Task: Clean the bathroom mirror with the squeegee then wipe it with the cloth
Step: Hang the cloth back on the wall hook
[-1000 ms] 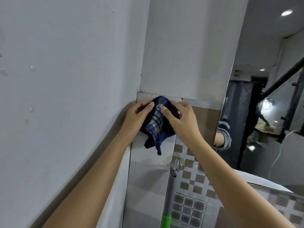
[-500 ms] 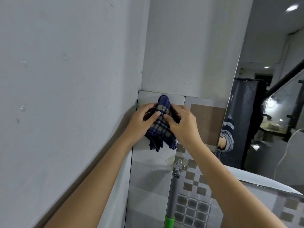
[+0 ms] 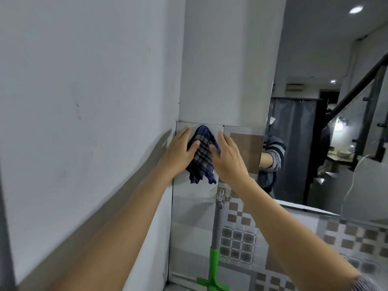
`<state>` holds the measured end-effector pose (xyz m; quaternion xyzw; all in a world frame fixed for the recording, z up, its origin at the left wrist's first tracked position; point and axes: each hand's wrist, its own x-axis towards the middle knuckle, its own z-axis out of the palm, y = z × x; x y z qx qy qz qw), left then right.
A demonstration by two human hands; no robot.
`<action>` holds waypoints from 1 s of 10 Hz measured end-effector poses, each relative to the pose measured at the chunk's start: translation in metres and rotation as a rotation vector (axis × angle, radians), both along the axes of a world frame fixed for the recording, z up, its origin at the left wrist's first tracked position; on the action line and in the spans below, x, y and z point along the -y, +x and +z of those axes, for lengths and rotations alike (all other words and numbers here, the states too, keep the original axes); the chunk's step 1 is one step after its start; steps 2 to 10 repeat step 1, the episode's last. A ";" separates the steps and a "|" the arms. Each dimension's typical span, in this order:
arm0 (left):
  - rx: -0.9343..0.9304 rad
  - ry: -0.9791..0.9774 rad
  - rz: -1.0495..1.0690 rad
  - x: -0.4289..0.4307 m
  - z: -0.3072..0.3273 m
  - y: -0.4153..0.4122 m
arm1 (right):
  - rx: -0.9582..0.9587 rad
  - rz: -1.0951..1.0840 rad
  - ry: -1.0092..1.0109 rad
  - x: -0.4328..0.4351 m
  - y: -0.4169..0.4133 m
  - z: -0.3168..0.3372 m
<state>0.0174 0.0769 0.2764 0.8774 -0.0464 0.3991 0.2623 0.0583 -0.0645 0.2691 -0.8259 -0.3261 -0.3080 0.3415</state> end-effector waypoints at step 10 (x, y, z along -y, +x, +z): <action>-0.009 0.113 0.047 0.007 0.003 -0.015 | 0.048 -0.055 -0.070 0.016 -0.019 0.003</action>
